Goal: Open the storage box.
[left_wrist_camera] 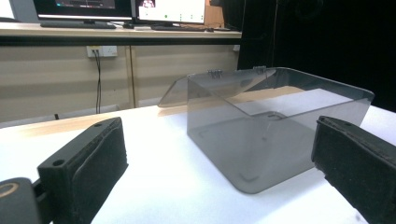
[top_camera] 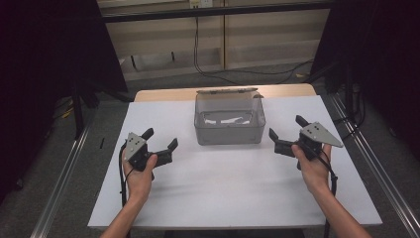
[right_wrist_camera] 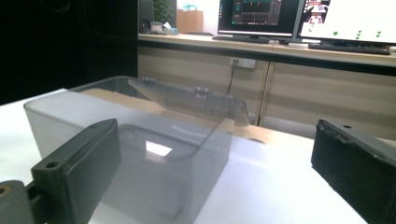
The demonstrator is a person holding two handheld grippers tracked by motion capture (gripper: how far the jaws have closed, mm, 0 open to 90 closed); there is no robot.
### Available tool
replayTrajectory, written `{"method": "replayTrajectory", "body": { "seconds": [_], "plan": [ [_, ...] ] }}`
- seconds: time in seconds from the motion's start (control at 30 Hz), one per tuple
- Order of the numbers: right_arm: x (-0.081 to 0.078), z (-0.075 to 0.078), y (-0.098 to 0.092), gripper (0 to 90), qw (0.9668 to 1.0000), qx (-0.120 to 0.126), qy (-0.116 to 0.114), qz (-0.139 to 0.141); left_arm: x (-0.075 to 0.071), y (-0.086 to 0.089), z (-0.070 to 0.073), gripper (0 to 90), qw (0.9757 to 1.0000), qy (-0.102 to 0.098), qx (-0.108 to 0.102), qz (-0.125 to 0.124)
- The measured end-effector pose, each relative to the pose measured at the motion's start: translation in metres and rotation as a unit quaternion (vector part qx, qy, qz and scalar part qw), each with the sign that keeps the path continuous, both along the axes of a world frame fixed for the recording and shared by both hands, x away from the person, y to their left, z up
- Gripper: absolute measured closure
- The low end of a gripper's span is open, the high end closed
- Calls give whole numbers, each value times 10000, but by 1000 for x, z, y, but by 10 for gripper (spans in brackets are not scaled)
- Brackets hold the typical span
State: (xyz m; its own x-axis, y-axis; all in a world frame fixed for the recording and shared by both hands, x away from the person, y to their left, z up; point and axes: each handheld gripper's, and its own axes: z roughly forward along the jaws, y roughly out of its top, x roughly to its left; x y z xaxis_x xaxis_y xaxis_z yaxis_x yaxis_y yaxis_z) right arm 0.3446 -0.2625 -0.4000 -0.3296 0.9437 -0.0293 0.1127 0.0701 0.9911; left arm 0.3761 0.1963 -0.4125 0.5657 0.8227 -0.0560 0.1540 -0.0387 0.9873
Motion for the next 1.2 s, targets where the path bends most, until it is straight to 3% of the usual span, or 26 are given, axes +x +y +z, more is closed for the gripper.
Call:
{"method": "replayTrajectory", "body": {
  "seconds": [0.2, 0.37, 0.57, 0.67, 0.73, 0.8, 0.93, 1.13, 1.2],
  "plan": [
    [-15, -5, -6, 8, 10000, 51, 17, -8, -14, 5, -3, 31, 10000, 27, 64, -49],
    [-29, -8, -12, 8, 9997, 216, 10, -70, -25, 13, -7, 38, 9999, 22, -116, 72],
    [-42, -12, -13, 8, 9998, 158, 79, -82, -42, 21, -8, 38, 9999, 50, -72, 79],
    [-51, -13, -16, 8, 9998, 106, 76, -133, -50, 27, -9, 38, 9997, 40, -103, 213],
    [-57, -14, -19, 8, 9999, 34, 64, -151, -54, 31, -10, 38, 9995, 182, -167, 203],
    [-64, -17, -20, 8, 9998, -12, 69, -202, -61, 35, -11, 38, 9996, 82, 2, 277],
    [-76, -22, -25, 8, 9996, -43, 164, -233, -70, 38, -12, 37, 9995, 106, -47, 283],
    [-88, -25, -34, 4, 9991, -4, 194, -386, -81, 43, -15, 37, 9990, 167, 113, 396],
    [-92, -28, -36, 3, 9987, -28, 265, -434, -84, 44, -18, 37, 9989, 206, 79, 410]
  ]
}}
